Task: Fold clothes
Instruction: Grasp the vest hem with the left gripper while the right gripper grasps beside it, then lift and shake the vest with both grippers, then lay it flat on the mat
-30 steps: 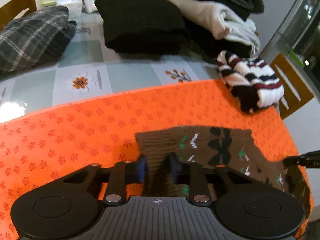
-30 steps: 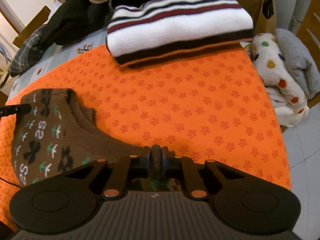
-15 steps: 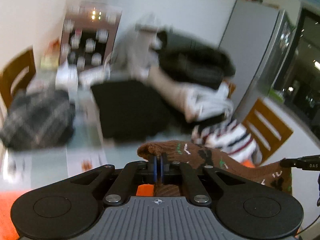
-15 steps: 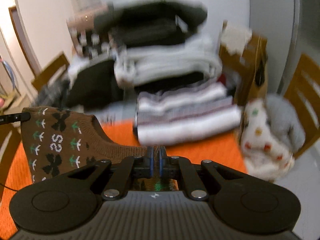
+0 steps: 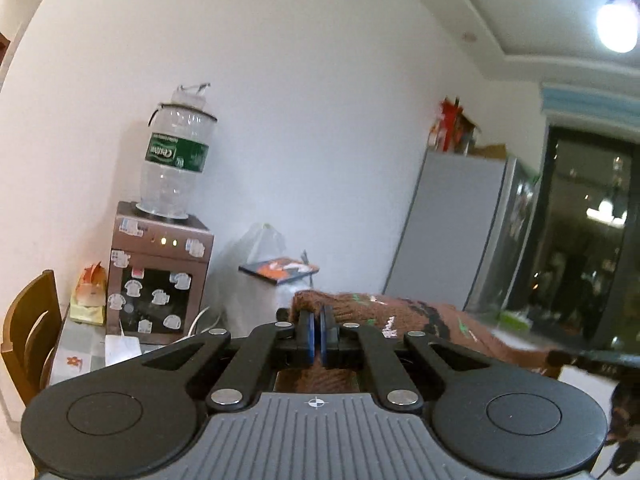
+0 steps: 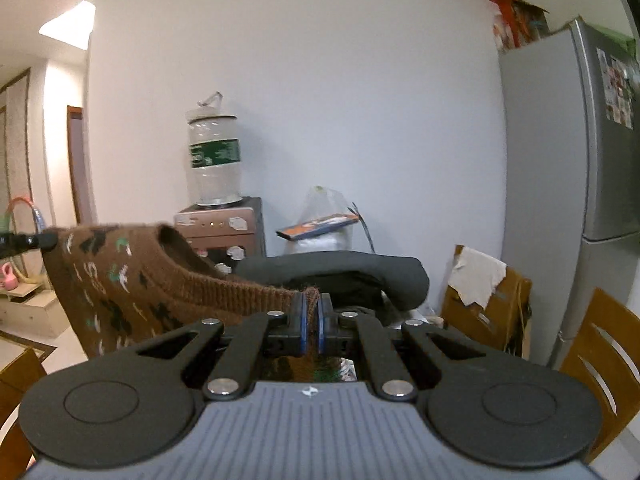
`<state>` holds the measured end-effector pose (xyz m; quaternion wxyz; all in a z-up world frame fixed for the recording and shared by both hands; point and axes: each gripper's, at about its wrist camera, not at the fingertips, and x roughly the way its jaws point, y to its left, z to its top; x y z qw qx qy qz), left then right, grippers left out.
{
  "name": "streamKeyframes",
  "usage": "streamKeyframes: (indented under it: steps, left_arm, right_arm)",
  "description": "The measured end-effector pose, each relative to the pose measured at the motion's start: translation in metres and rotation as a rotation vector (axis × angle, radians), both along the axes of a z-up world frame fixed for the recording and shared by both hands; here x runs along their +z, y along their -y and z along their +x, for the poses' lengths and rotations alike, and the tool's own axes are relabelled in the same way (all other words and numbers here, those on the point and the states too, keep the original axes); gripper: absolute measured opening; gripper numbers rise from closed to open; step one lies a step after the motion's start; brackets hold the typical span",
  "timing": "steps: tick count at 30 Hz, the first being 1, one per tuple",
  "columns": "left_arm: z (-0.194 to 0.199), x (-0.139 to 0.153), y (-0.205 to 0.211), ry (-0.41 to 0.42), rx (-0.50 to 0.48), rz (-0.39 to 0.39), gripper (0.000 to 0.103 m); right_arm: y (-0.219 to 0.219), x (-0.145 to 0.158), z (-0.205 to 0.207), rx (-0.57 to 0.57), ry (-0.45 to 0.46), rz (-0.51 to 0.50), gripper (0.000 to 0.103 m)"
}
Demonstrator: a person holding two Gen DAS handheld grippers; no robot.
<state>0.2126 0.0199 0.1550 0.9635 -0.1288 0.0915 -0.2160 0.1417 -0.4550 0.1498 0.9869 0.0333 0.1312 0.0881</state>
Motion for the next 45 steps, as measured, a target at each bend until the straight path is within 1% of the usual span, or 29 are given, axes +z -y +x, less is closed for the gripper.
streamKeyframes:
  steps: [3,6,11,16,19,23,28,29,31,32,34,35,36,37,38,42,45]
  left_arm:
    - [-0.023,-0.022,-0.016,-0.026,-0.004,-0.001,0.005]
    - [-0.05,-0.063,-0.034,-0.092,0.002,0.012,0.005]
    - [-0.102,-0.14,-0.058,-0.239,-0.007,0.018,0.005]
    - [-0.151,-0.199,-0.075,-0.388,-0.025,0.047,0.005]
    - [-0.177,-0.225,-0.086,-0.465,-0.038,0.055,0.005]
    - [-0.202,-0.252,-0.093,-0.554,-0.05,0.073,0.005]
    - [-0.223,-0.285,-0.095,-0.644,-0.077,0.114,0.006]
    - [-0.225,-0.29,-0.096,-0.671,-0.092,0.115,0.007]
    - [-0.233,-0.295,-0.101,-0.691,-0.101,0.129,0.009]
    - [-0.236,-0.294,-0.101,-0.687,-0.1,0.139,0.013]
    - [-0.24,-0.288,-0.1,-0.667,-0.102,0.162,0.017]
    - [-0.24,-0.283,-0.098,-0.65,-0.104,0.175,0.022]
    - [-0.24,-0.278,-0.096,-0.633,-0.107,0.189,0.025]
    - [-0.237,-0.274,-0.091,-0.621,-0.111,0.202,0.03]
    - [-0.233,-0.272,-0.085,-0.609,-0.12,0.219,0.032]
    - [-0.218,-0.276,-0.058,-0.588,-0.173,0.284,0.032]
    - [-0.206,-0.283,-0.04,-0.581,-0.208,0.295,0.031]
  right_arm:
    - [-0.009,-0.016,-0.015,0.034,-0.032,0.006,0.006]
    - [-0.024,-0.044,-0.032,0.062,-0.077,0.007,0.006]
    - [-0.049,-0.111,-0.067,0.101,-0.211,-0.014,0.006]
    - [-0.077,-0.177,-0.116,0.166,-0.337,-0.073,0.006]
    - [-0.087,-0.208,-0.153,0.217,-0.384,-0.093,0.006]
    - [-0.096,-0.242,-0.192,0.236,-0.459,-0.109,0.006]
    - [-0.104,-0.279,-0.209,0.251,-0.554,-0.124,0.008]
    - [-0.106,-0.285,-0.211,0.259,-0.579,-0.124,0.008]
    - [-0.108,-0.294,-0.217,0.281,-0.641,-0.129,0.011]
    - [-0.109,-0.295,-0.22,0.289,-0.66,-0.135,0.013]
    - [-0.109,-0.292,-0.225,0.3,-0.676,-0.145,0.014]
    - [-0.11,-0.289,-0.228,0.304,-0.679,-0.143,0.014]
    - [-0.11,-0.286,-0.229,0.307,-0.673,-0.137,0.014]
    - [-0.112,-0.282,-0.23,0.31,-0.663,-0.135,0.014]
    - [-0.113,-0.277,-0.23,0.312,-0.652,-0.136,0.014]
    - [-0.122,-0.266,-0.223,0.314,-0.615,-0.14,0.015]
    - [-0.127,-0.262,-0.213,0.303,-0.592,-0.124,0.015]
